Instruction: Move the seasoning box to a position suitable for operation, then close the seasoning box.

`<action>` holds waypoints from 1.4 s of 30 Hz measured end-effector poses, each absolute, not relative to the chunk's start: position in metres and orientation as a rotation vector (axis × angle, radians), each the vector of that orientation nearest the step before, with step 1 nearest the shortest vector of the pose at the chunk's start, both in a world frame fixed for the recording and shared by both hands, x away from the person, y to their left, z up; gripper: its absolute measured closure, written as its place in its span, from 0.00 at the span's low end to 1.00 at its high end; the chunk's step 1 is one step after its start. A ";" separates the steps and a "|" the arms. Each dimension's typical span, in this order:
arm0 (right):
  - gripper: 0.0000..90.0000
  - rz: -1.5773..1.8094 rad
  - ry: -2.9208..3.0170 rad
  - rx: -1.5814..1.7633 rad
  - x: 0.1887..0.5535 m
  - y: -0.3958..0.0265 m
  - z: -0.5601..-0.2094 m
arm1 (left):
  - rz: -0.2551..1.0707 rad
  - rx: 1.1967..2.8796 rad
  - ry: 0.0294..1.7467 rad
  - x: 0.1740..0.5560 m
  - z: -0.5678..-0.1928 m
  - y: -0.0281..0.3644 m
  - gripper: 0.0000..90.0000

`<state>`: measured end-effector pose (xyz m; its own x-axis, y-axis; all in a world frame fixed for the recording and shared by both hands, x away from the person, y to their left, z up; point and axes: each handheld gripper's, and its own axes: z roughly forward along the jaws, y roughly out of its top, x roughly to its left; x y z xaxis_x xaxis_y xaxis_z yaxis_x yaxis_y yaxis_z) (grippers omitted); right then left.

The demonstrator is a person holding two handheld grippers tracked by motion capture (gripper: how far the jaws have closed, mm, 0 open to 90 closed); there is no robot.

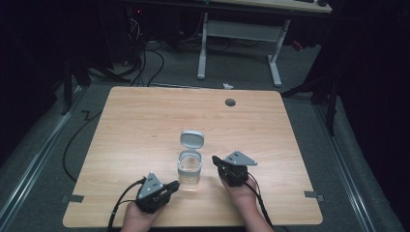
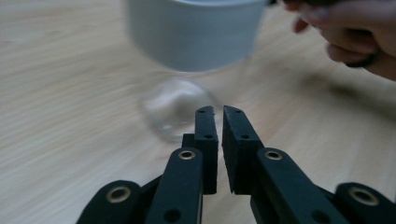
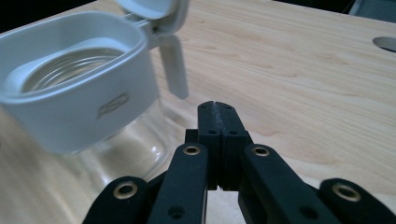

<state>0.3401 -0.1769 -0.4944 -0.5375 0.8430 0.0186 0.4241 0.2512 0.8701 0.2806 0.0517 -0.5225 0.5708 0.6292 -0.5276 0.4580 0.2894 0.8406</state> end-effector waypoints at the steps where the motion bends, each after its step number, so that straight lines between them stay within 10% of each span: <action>1: 1.00 1.221 2.070 1.153 0.343 -0.177 -0.493 | 0.147 1.351 1.029 0.280 -0.524 0.045 0.96; 24: 1.00 1.282 2.041 1.153 0.406 -0.167 -0.458 | 0.163 1.347 1.021 0.293 -0.533 0.018 1.00; 42: 1.00 1.355 2.067 0.992 0.373 -0.146 -0.439 | 0.176 1.337 1.028 0.295 -0.532 0.017 1.00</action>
<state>0.3728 -0.1462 -0.4392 -0.6256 0.7802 0.0005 0.3116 0.2492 0.9169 0.2948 0.0172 -0.5325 0.5748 0.6407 -0.5090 0.4344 0.2883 0.8534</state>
